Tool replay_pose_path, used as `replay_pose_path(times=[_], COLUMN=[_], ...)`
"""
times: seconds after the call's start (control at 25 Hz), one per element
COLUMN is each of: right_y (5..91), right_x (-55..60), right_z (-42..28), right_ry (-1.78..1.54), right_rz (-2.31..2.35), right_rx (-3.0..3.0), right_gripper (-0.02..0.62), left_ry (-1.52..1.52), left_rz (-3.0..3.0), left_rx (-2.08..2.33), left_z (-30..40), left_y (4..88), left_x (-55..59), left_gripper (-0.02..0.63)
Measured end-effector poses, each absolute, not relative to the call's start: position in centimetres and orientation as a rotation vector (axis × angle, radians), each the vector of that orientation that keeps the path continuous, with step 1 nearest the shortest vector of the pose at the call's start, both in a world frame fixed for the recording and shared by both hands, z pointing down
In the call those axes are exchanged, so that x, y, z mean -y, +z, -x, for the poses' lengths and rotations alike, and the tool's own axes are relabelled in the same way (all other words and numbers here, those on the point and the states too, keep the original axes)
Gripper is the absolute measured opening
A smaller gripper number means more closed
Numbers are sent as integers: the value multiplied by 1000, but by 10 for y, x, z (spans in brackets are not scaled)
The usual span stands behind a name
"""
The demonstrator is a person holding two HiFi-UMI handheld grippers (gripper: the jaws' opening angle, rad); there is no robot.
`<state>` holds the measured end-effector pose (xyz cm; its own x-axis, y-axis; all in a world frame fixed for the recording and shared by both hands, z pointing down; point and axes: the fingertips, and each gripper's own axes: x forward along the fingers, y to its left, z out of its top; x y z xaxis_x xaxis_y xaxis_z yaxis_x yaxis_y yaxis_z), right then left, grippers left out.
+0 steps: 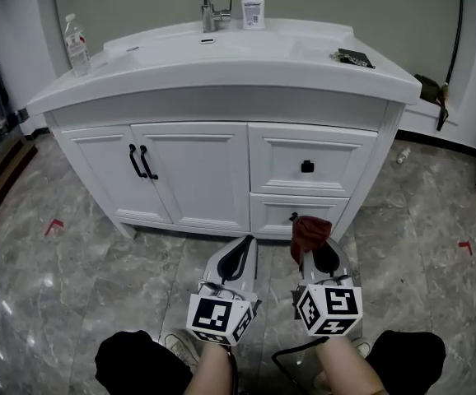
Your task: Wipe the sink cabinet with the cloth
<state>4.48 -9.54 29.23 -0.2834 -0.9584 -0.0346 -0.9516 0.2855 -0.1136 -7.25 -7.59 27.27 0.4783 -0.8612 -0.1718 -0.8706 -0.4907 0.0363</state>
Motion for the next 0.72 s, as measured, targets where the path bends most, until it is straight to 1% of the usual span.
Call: replay_pose_path(times=[0.28, 0.56, 0.72], right_y=[253, 205, 200], right_x=[150, 202, 227], right_z=[-28, 9, 30], right_ry=[-21, 69, 57], right_rz=[1724, 1585, 1547], right_rx=[-2464, -2513, -2548], right_gripper=[77, 77, 77], left_ry=[233, 181, 184], left_rz=[2656, 2619, 2620], left_rx=[-1518, -1531, -1543], left_z=[65, 84, 92], left_y=[267, 261, 260], left_x=[116, 152, 169], left_gripper=[0, 0, 0])
